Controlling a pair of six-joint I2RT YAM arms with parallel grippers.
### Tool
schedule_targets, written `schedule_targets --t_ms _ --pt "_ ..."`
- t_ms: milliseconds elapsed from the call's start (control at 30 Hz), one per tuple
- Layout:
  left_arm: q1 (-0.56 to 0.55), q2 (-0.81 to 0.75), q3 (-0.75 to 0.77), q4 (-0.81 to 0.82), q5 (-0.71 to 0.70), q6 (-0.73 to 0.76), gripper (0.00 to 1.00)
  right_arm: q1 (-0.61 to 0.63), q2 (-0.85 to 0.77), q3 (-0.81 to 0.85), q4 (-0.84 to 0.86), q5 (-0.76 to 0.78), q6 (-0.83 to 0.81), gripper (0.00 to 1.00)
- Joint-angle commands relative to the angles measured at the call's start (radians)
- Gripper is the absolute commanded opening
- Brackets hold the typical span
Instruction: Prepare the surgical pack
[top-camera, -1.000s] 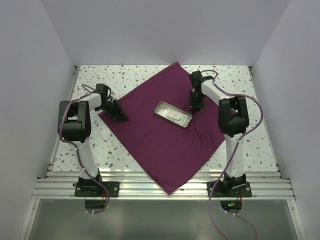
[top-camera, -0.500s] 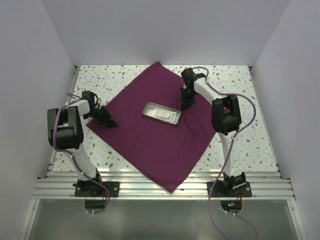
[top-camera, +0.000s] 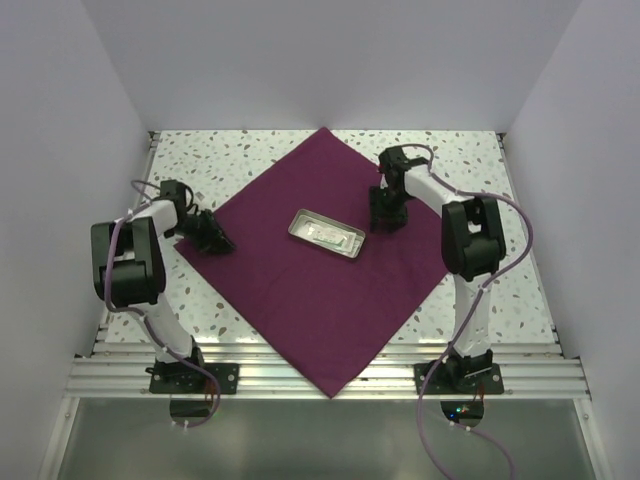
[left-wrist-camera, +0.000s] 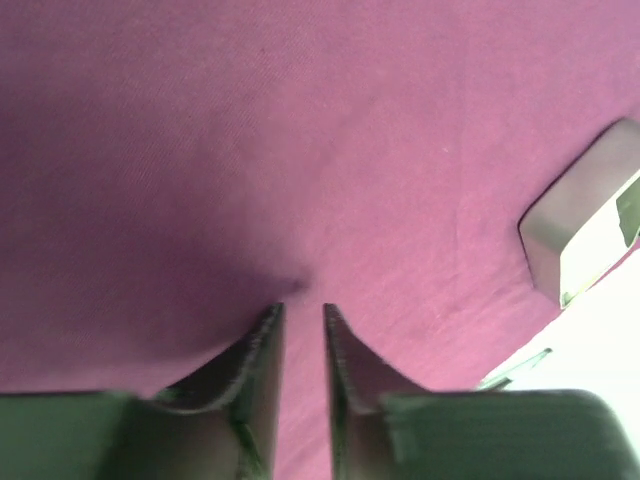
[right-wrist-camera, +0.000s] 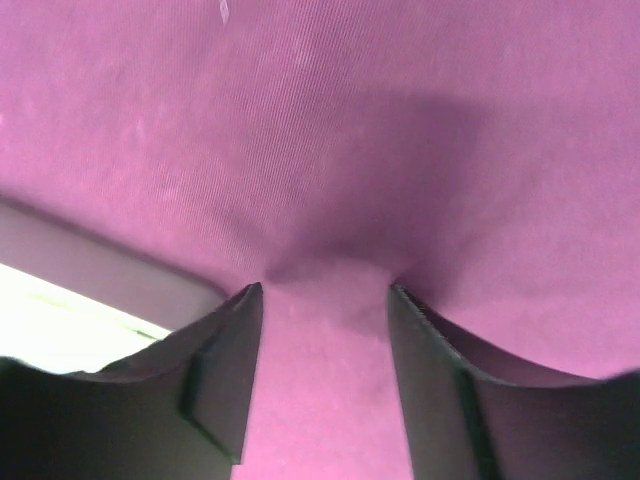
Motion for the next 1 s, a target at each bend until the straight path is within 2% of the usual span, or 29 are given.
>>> schedule_targets --t_ms 0,67,200,333,433,667,967 --pt "0.001 -0.122 0.044 -0.019 -0.06 0.066 0.31 -0.003 -0.103 0.009 -0.074 -0.02 -0.04 0.58" --pt "-0.013 -0.153 0.073 -0.03 -0.063 0.078 0.33 0.003 -0.142 -0.003 -0.079 -0.078 -0.001 0.59" --pt "-0.042 -0.213 0.101 -0.065 -0.092 0.073 0.34 0.03 -0.175 -0.046 -0.083 -0.115 0.121 0.54" --pt "-0.074 -0.287 0.084 -0.071 -0.121 0.052 0.34 0.046 -0.225 -0.171 0.039 -0.138 0.284 0.49" --pt "-0.083 -0.327 0.078 -0.086 -0.121 0.052 0.34 0.052 -0.228 -0.213 0.087 -0.164 0.338 0.43" --pt "-0.086 -0.403 0.073 -0.122 -0.138 0.067 0.34 0.069 -0.166 -0.205 0.104 -0.163 0.354 0.39" --pt "-0.085 -0.452 0.049 -0.136 -0.16 0.076 0.34 0.078 -0.094 -0.132 0.052 -0.134 0.282 0.34"
